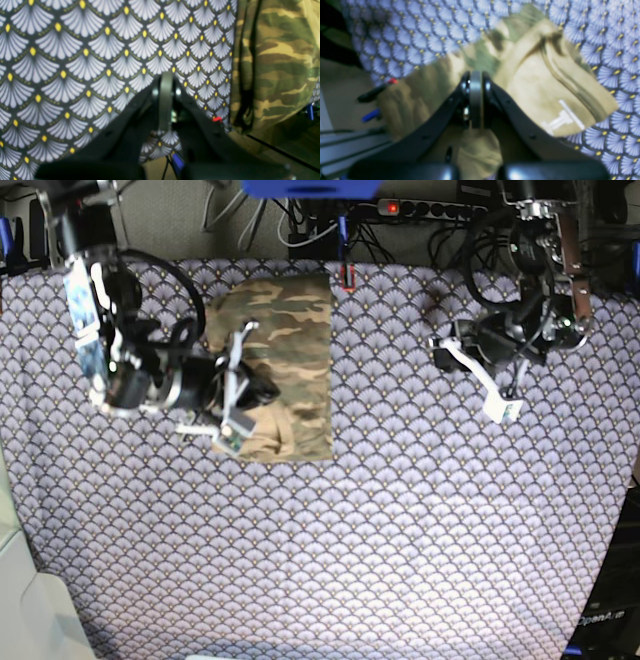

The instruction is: Fold the T-shirt properly

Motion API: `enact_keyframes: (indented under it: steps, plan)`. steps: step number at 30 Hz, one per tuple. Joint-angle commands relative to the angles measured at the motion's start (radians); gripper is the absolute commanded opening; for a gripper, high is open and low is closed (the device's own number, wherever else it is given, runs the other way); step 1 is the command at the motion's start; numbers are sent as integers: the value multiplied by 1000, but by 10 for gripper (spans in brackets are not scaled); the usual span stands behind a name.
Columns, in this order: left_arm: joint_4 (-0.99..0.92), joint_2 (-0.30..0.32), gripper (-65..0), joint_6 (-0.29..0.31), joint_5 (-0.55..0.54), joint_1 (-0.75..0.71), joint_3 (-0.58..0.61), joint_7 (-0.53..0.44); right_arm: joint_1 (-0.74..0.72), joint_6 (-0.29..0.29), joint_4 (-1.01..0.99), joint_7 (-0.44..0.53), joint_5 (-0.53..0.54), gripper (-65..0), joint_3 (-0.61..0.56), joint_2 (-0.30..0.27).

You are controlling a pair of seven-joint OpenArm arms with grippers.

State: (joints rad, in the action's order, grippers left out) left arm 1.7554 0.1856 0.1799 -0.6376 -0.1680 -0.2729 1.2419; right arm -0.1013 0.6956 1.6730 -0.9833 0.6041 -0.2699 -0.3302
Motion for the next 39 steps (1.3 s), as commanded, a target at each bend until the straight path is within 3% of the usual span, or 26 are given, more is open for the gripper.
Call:
enact_keyframes:
  steps: [1, 8, 13, 19, 22, 26, 32, 39]
  plan:
    - [18, 9, -650, 0, -15, 9, -4, -8, -35, 3, -20, 36, 7, -650, 7, -13]
    - [18, 9, -650, 0, -15, 9, -4, -8, -127, 3, -308, 172, 6, -650, -45, -39]
    - [18, 9, -650, 0, -11, 11, -4, -8, -134, 3, -379, 238, 6, -650, -105, -42]
    - [18, 9, -650, 0, -15, 14, -4, -6, -136, 3, -290, 232, 6, -650, -130, -60]
    - [19, 10, -650, 0, -17, 14, -4, -6, -134, 3, -172, 159, 6, -650, -125, -91]
    - [56, 10, -650, 0, -17, 11, -4, -14, -117, 3, -32, 80, 6, -650, -53, -120]
    - [151, 16, -650, 0, -14, -11, -2, -4, 22, 3, 169, -46, 6, -650, 179, -155]
    - [160, 44, -650, 0, -15, -81, -2, -6, 292, 3, 237, -65, 6, -650, 462, -185]
